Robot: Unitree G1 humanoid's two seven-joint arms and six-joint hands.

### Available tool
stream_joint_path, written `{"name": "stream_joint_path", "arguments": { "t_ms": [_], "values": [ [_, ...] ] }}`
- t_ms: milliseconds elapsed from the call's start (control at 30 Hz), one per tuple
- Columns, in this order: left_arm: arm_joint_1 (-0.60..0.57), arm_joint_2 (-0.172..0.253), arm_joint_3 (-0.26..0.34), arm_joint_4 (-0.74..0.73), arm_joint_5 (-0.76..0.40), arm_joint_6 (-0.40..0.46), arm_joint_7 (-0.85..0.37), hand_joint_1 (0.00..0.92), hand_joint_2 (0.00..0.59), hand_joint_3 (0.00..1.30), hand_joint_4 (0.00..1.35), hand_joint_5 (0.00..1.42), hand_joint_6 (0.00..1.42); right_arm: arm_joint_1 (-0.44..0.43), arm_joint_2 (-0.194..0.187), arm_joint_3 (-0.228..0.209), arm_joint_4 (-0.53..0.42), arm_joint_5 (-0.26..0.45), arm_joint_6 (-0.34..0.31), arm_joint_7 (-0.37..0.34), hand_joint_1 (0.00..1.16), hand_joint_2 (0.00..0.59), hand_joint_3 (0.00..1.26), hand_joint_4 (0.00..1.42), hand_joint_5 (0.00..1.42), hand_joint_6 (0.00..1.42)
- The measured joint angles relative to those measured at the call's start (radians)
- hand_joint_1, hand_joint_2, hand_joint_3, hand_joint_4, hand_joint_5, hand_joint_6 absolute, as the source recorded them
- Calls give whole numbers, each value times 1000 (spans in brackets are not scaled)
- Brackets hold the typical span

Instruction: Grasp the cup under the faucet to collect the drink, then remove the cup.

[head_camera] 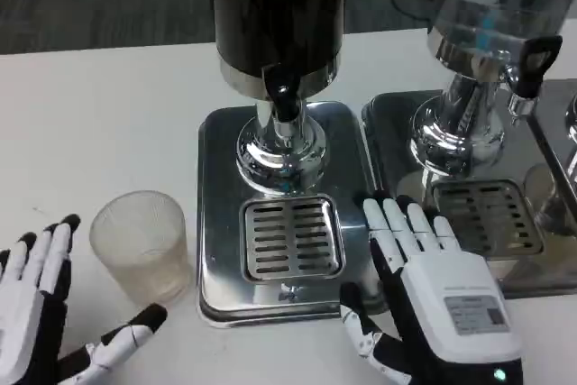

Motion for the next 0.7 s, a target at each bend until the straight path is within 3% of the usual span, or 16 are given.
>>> {"name": "stream_joint_path", "arguments": {
  "t_ms": [100,433,600,667,700],
  "values": [
    [-4,0,18,-14,0,1,15,0,162,0,0,0,0,-6,1,0,4,1,0,0,447,506,0,0,0,0],
    [-61,35,84,23,-58,-24,12,0,3,0,0,0,0,-11,15,8,12,-1,20,3,453,510,0,0,0,0],
    [-127,55,122,168,-236,-176,7,0,0,0,0,0,0,-8,31,14,14,-5,36,2,455,510,0,0,0,0],
    [-165,58,120,301,-329,-314,1,0,0,0,0,0,0,-7,32,16,16,-5,38,2,455,511,0,0,0,0],
    [-170,58,118,320,-340,-328,-2,0,0,0,0,0,0,-7,32,16,17,-5,39,2,455,511,0,0,0,0]
  ]
}}
